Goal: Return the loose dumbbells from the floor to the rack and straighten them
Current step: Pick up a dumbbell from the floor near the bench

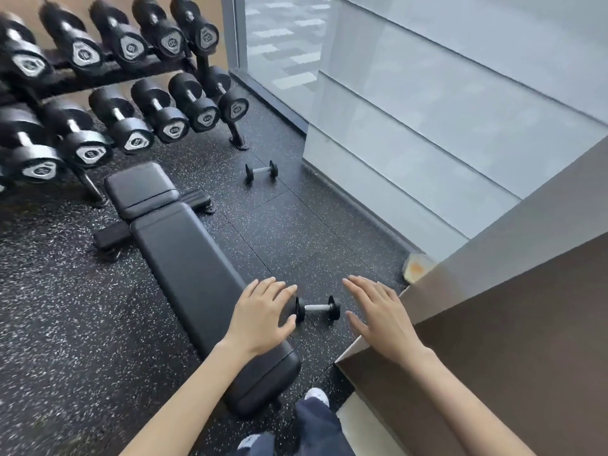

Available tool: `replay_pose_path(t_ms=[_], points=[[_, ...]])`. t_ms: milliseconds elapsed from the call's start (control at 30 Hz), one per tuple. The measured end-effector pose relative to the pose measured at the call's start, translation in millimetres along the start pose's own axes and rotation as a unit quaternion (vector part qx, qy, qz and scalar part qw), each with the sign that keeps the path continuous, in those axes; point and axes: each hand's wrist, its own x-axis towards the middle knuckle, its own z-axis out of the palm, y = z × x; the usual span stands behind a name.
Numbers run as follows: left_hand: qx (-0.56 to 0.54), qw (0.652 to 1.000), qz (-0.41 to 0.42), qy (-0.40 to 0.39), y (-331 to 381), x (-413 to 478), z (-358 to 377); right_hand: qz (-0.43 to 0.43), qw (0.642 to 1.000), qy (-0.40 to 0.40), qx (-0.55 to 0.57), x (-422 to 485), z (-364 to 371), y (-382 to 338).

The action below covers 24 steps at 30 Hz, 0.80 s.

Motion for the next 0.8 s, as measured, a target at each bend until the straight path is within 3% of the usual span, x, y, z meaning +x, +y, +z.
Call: replay_pose_path(t_ms=[367,800], points=[[0.016,0.998,-0.063,0.004,40.8,51.9,33.3,-0.075,0.997,-0.013,0.016,45.8,7.5,82.2],[0.025,0.995,-0.101,-0.011,44.0,81.1,41.0,-0.095,0.994,-0.015,0.054,90.7,21.6,97.5]])
